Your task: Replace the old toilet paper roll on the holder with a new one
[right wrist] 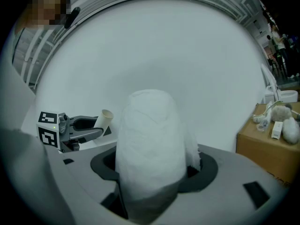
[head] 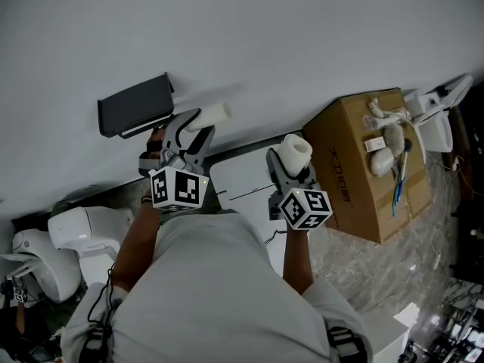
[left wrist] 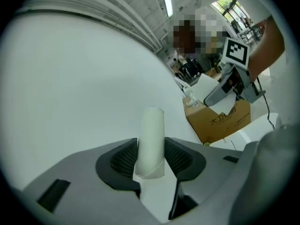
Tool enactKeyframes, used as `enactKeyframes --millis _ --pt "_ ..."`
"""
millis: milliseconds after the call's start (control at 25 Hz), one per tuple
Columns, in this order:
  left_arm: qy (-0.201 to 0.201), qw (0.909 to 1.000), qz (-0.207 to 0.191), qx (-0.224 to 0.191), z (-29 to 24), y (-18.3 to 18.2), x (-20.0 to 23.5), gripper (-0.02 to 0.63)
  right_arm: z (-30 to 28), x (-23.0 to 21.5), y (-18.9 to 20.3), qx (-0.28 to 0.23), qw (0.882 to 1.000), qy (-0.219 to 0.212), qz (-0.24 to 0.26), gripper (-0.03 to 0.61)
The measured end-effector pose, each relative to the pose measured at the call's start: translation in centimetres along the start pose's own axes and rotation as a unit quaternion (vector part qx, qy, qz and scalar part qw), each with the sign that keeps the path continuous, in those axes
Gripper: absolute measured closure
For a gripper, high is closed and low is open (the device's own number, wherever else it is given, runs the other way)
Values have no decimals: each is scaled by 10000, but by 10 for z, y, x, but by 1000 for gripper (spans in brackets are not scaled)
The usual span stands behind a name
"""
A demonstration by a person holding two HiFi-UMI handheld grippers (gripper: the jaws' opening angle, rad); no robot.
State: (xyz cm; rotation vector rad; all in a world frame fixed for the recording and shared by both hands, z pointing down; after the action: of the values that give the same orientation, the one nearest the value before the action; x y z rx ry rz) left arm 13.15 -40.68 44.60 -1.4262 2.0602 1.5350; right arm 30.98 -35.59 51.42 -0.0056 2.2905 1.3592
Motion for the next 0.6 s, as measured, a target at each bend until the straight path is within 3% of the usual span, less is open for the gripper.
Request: enactKeyframes --millis 200,320,600 --pt "107 9969 715 -322 13 -4 5 414 -3 6 0 52 9999 -92 92 268" --pt "117 9941 937 -528 24 -3 9 414 -7 12 1 111 9997 -167 153 268" --pt "-63 9844 1637 -649 51 21 26 414 -22 39 -2 242 9979 -430 416 268"
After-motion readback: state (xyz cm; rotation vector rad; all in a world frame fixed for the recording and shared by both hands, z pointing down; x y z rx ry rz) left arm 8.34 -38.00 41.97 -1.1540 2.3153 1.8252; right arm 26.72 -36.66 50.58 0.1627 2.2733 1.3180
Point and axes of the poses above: the fingertips, and each gripper's own axes: z backward along the fingers, x to its left, y out of its underside, the point moved 1 cm from there along z, backward along the fingers, and after that the axes turned 11 degrees about x, right-handed, at the moved point
